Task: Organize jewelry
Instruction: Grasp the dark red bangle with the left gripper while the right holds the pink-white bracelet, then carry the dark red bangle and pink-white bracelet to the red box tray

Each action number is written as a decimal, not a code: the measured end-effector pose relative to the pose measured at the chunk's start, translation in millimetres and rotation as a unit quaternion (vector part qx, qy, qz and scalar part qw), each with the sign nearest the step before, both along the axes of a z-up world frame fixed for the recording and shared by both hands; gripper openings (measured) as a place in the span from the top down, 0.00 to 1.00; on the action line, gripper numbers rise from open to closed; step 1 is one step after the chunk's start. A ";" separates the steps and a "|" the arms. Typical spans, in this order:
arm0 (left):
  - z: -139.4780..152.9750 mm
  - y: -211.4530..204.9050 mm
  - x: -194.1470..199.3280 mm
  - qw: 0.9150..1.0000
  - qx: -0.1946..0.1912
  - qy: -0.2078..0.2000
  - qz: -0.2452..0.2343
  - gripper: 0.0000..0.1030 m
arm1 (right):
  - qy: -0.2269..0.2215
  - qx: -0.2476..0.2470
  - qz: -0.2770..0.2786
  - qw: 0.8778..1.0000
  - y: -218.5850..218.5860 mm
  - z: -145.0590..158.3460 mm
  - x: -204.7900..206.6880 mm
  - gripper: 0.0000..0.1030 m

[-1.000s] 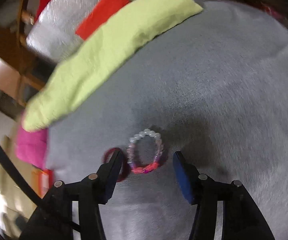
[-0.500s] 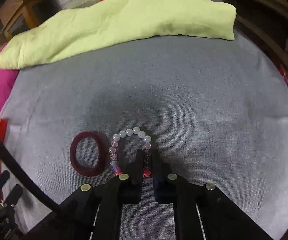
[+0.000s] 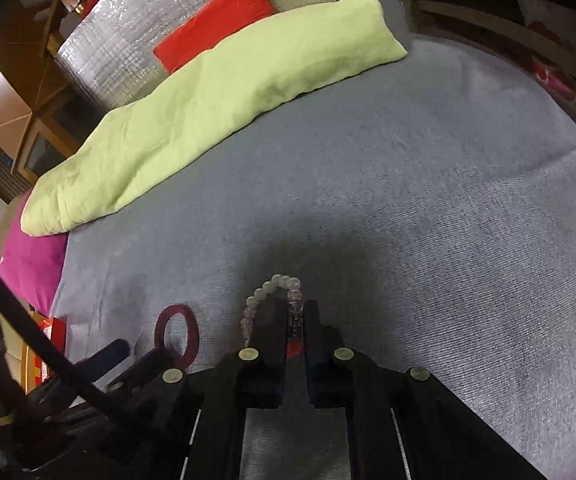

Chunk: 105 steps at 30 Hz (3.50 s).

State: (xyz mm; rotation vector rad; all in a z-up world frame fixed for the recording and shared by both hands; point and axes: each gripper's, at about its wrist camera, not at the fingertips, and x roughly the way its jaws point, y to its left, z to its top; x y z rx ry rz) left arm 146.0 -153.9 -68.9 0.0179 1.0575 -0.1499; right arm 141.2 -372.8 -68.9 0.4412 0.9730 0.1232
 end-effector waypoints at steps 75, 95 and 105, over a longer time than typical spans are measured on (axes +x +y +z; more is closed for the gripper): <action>40.2 204.1 -126.2 0.988 -0.036 -0.099 0.117 0.96 | -0.052 0.057 0.135 0.988 123.5 40.8 -72.9 0.92; 58.9 348.9 -168.0 0.958 -0.056 -0.121 0.255 0.96 | -0.080 0.038 0.291 0.953 311.6 90.5 -75.8 0.92; 36.6 419.2 -178.3 0.945 -0.060 -0.094 0.308 0.96 | -0.063 0.052 0.368 0.926 429.4 88.8 -70.5 0.92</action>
